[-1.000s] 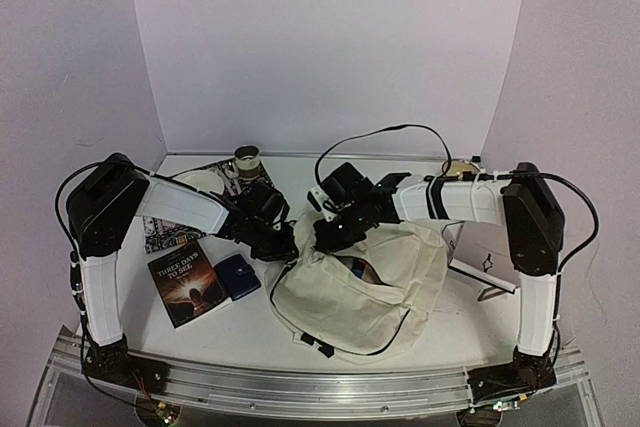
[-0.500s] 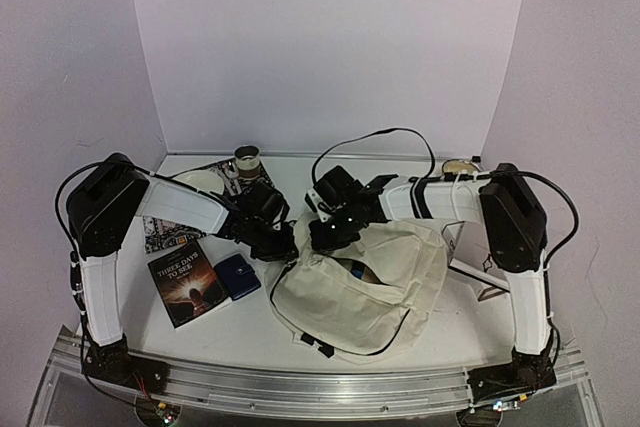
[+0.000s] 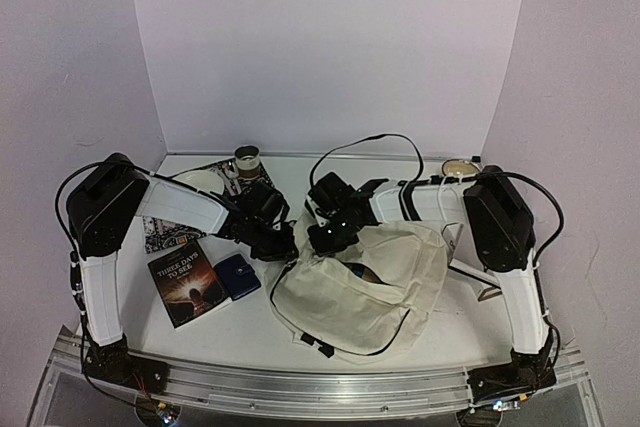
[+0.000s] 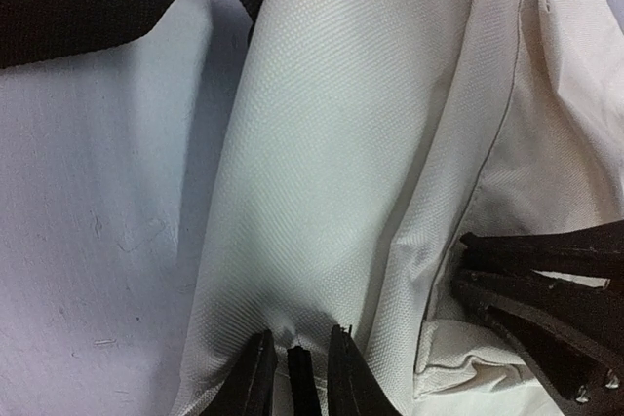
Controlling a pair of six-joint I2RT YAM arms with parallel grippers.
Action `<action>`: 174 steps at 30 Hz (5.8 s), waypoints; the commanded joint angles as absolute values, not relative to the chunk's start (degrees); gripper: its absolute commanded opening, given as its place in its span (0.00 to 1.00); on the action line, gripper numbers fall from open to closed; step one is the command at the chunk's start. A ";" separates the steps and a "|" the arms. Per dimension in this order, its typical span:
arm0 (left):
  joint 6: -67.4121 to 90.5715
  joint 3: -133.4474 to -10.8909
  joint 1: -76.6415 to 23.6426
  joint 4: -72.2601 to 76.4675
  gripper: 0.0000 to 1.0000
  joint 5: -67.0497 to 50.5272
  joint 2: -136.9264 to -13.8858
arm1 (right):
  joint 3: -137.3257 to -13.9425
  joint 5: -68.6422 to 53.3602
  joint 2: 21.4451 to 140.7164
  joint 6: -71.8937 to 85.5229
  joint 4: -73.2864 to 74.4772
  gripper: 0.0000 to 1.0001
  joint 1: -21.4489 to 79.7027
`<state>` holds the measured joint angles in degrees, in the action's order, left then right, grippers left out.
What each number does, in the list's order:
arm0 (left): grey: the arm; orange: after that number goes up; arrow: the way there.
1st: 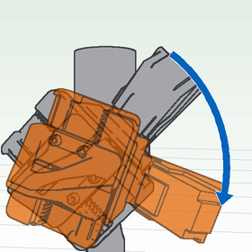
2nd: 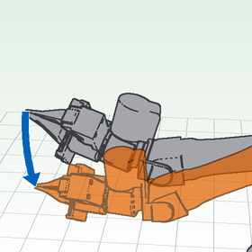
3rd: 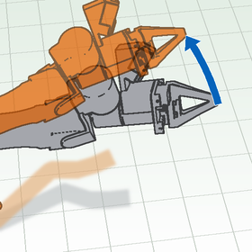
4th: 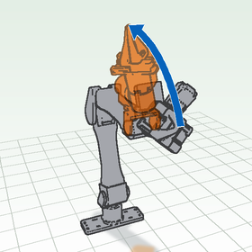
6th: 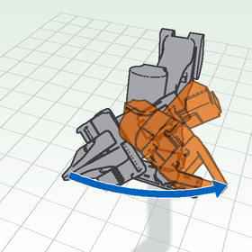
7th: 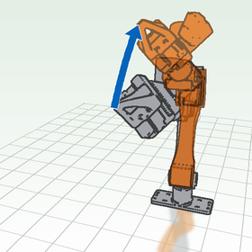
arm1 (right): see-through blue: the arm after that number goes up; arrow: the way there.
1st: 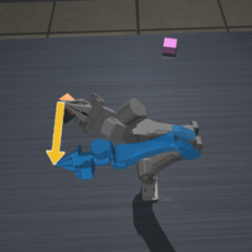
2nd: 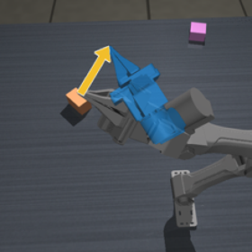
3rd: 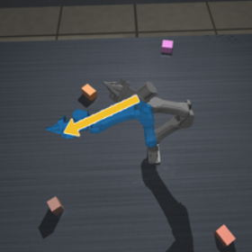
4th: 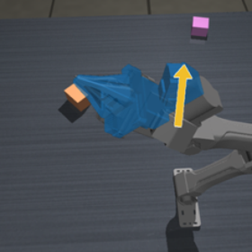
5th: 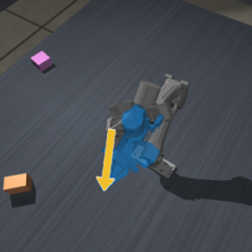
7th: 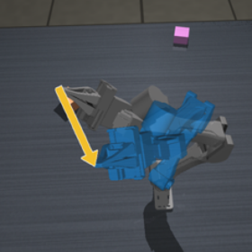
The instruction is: Pack the student bag
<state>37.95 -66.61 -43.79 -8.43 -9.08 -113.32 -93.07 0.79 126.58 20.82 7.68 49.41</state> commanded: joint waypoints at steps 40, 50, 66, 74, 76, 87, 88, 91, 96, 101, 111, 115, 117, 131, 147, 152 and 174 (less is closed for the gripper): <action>37.54 -66.00 -34.79 -17.83 0.16 -5.46 -120.60 | -43.85 11.09 79.90 26.76 -0.44 0.00 49.15; 37.49 -68.43 -30.83 -17.91 0.16 -7.52 -121.71 | -38.40 18.78 77.49 30.90 0.00 0.00 48.38; 38.31 -68.07 -29.46 -17.77 0.16 -9.10 -121.95 | -35.27 16.61 80.46 36.32 -2.80 0.00 43.89; 38.72 -64.58 -33.36 -15.92 0.16 -11.81 -113.75 | -48.76 17.45 89.42 27.71 -3.29 0.00 40.73; 38.98 -63.45 -34.63 -15.46 0.16 -12.46 -111.92 | -52.87 17.27 91.96 25.53 -3.34 0.00 39.43; 40.69 -63.32 -42.01 -11.58 0.24 -14.56 -106.50 | -70.91 14.02 103.18 13.46 -0.97 0.14 36.57; 40.12 -63.06 -42.03 -11.59 0.26 -13.97 -105.48 | -71.31 12.91 102.44 13.01 -0.21 0.18 36.57; 38.61 -61.80 -42.02 -11.66 0.35 -13.53 -101.85 | -71.27 9.87 99.79 12.24 3.55 0.34 36.61; 37.12 -58.53 -41.86 -12.32 0.47 -10.24 -96.06 | -67.89 8.58 93.66 13.15 7.08 0.50 39.02; 36.67 -58.03 -39.50 -13.00 0.51 -10.05 -96.79 | -65.73 7.40 91.17 15.96 6.75 0.53 44.54; 35.64 -64.82 -36.16 -12.98 0.51 -10.96 -106.98 | -61.62 3.90 93.13 22.51 1.38 0.62 49.42; 35.73 -67.20 -35.54 -12.70 0.51 -13.00 -110.96 | -61.77 3.83 95.57 23.05 0.81 0.67 50.91; 36.06 -68.08 -35.63 -11.92 0.49 -15.45 -112.69 | -61.97 3.88 96.46 23.19 0.54 0.70 51.41; 38.13 -65.34 -35.97 -6.84 0.00 -19.74 -102.45 | -60.17 12.81 91.59 22.85 -0.86 0.80 51.82; 32.59 -90.10 -35.95 -23.17 0.00 -22.55 -89.56 | -52.31 23.84 72.38 23.29 -0.08 0.89 51.85; 33.08 -95.13 -36.56 -25.15 0.00 -21.63 -90.03 | -50.82 22.03 70.69 23.94 -0.25 0.90 51.84; 38.31 -85.36 -41.84 -19.33 0.00 -21.68 -92.20 | -69.26 -7.04 87.51 13.07 -10.02 0.79 51.81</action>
<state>37.91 -84.60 -41.58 -23.79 -20.91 -93.62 -63.29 -1.40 84.44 17.22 -8.23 51.79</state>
